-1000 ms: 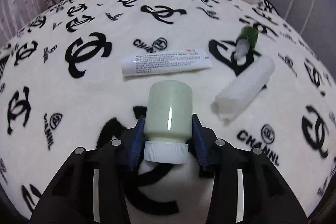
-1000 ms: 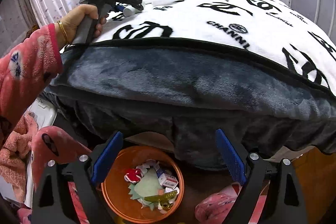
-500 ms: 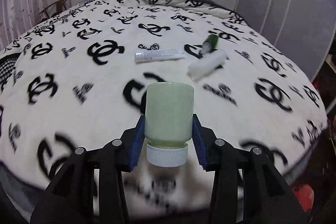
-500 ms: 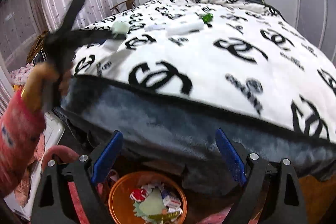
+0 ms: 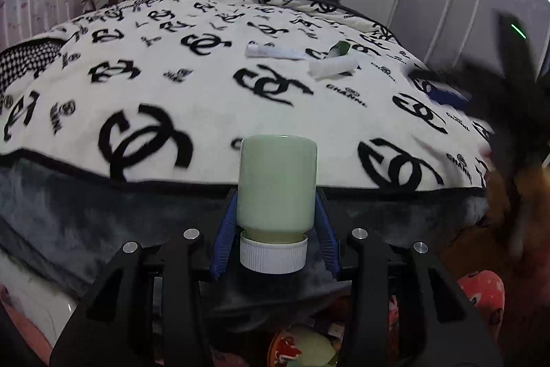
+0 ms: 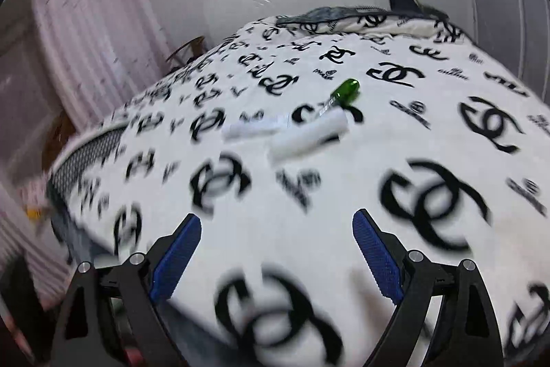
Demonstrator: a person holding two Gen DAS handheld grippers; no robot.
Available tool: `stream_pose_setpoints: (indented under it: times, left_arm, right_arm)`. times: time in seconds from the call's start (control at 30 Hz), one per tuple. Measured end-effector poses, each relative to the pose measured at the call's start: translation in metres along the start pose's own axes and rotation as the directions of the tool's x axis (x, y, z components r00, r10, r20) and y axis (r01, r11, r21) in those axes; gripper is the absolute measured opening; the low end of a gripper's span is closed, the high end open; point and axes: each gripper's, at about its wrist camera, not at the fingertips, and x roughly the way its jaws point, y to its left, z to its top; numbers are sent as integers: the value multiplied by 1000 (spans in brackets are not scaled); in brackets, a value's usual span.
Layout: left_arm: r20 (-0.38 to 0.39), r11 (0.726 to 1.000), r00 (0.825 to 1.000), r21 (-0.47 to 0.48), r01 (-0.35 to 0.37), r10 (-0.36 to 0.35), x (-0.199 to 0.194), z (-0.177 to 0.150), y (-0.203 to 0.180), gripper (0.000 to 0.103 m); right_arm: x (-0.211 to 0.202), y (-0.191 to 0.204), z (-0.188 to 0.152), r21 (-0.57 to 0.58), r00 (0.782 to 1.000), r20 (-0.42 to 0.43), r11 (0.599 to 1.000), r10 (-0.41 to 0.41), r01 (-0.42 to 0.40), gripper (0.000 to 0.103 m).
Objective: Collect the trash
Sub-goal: 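Grasp the white foam tube with the right gripper while the left holds the green bottle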
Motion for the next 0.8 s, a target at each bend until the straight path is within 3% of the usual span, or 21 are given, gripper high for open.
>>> stream_pose_setpoints:
  times: [0.17, 0.3, 0.4, 0.57, 0.8]
  left_arm:
    - [7, 1000, 1000, -1, -17, 17, -3, -3, 3, 42]
    - [12, 1000, 1000, -8, -12, 12, -4, -1, 5, 42]
    - [14, 1000, 1000, -21, -8, 8, -4, 1, 7, 42]
    - [17, 1000, 1000, -23, -12, 12, -6, 1, 9, 42]
    - [25, 1000, 1000, -13, -14, 14, -16, -4, 0, 42]
  right_arm:
    - [78, -12, 56, 168, 995, -75, 983, -62, 74, 88]
    - [137, -20, 76, 228, 975, -172, 957, -141, 178, 73]
    - [168, -25, 77, 233, 944, -257, 935, -206, 268, 60]
    - [155, -17, 70, 203, 957, -208, 948, -202, 244, 45]
    - [78, -1, 62, 98, 983, -80, 981, -163, 170, 37]
